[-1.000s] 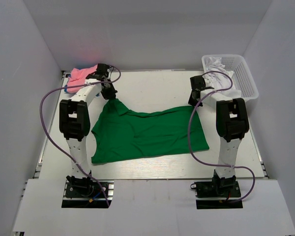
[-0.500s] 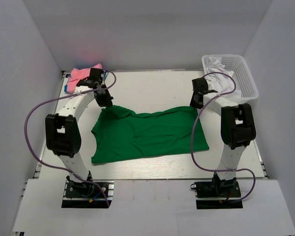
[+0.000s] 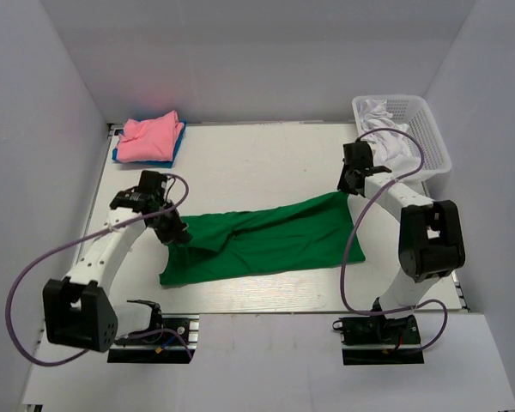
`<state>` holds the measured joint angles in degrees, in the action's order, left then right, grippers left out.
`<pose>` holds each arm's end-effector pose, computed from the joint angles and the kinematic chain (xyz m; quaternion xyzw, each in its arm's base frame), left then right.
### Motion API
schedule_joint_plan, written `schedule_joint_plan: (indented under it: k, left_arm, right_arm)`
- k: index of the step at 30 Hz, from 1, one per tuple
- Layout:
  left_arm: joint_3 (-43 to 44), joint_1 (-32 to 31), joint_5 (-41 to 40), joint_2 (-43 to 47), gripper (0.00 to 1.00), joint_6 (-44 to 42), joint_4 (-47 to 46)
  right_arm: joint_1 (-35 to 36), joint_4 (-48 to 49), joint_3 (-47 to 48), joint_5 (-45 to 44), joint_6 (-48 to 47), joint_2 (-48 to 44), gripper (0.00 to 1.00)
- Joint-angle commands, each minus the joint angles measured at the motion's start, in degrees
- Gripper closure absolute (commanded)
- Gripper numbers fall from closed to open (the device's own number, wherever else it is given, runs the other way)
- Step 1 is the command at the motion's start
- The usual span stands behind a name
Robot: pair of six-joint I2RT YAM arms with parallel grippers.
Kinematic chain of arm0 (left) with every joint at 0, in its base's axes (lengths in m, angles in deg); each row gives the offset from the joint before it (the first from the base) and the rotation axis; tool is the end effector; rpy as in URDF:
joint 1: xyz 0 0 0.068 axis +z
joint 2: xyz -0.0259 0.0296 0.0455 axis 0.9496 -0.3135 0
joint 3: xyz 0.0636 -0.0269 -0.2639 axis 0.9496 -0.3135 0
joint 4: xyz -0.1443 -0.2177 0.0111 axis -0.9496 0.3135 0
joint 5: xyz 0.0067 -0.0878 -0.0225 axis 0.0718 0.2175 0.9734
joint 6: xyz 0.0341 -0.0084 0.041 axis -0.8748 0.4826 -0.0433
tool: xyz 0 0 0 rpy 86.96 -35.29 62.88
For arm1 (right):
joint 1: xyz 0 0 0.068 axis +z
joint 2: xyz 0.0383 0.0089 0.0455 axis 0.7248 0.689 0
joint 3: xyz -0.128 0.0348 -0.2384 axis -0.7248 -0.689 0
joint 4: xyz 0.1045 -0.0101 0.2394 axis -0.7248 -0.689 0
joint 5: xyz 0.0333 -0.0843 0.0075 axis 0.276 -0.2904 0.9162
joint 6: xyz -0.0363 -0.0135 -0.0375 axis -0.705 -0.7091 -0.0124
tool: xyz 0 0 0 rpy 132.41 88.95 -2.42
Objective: Fold and stack the t-shirts
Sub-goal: Fold the other side of the tshirt into a rectangle
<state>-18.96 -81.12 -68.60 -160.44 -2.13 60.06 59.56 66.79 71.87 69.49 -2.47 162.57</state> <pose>0.2174 -0.0426 0.2515 -0.2427 0.9542 -0.1444 0.0988 0.3610 0.0722 0.2133 0.1294 0.9124 -0.0372 0.3865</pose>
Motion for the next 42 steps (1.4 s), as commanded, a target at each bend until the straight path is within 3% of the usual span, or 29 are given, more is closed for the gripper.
schedule_joint_plan:
  k: [1, 8, 19, 22, 23, 24, 26, 27, 28, 30, 32, 37, 42]
  left_arm:
    - [-2.2, -0.2, 2.9, 6.6, 1.0, 2.3, 3.7]
    - [-5.2, -0.2, 2.9, 12.3, 1.0, 2.8, 6.4]
    - [-17.9, -0.2, 4.0, 16.0, 1.0, 3.5, -2.1]
    - [-18.6, -0.2, 3.2, 14.8, 0.8, 3.5, -2.1]
    - [-18.6, -0.2, 3.2, 14.8, 0.56, 3.5, -2.1]
    - [-18.6, -0.2, 2.4, 14.3, 0.46, 3.5, -1.3]
    - [-16.9, -0.2, 1.9, 14.3, 0.35, 3.0, -0.1]
    - [-16.2, -0.2, 1.9, 13.7, 0.2, 2.5, 0.5]
    - [-15.5, -0.2, 1.9, 13.7, 0.12, 1.2, 1.1]
    - [-12.5, -0.2, 1.1, 12.5, 0.0, 0.5, 3.9]
    - [-8.7, -0.2, -0.3, 12.0, 0.0, -0.9, 5.6]
    - [-2.0, -0.2, -1.0, 8.9, 0.0, -2.8, 6.4]
    - [-4.4, -0.2, 3.6, 4.8, 0.0, -2.0, -6.5]
  right_arm:
    - [0.0, 2.0, -0.6, -0.9, -1.3, -3.5, 1.0]
    - [0.1, 1.5, -1.8, -1.2, -1.7, -5.6, 1.0]
    - [-0.1, 3.9, -9.1, 0.0, 0.8, -9.1, 1.0]
    - [0.0, 3.2, -11.2, -0.8, 2.2, -8.9, 1.0]
    - [-0.1, 3.1, -11.6, -2.9, 3.1, -8.8, 1.0]
    - [-0.1, 2.2, -12.1, -3.5, 4.1, -9.2, 1.0]
    - [-0.4, -0.1, -13.0, -7.5, 6.5, -9.4, 0.71]
    - [-0.4, -0.4, -13.3, -9.5, 6.7, -9.6, 0.67]
    - [-0.5, -0.8, -13.3, -10.2, 6.7, -9.5, 0.64]
    - [-0.4, -3.3, -12.3, -12.4, 7.1, -9.8, 0.4]
    - [-0.6, -4.8, -11.2, -12.8, 7.1, -10.4, 0.1]
    - [0.0, -4.2, -7.6, -6.9, 3.2, -14.3, 0.1]
    - [1.1, -0.2, -7.6, 11.9, 0.4, -16.7, 0.1]
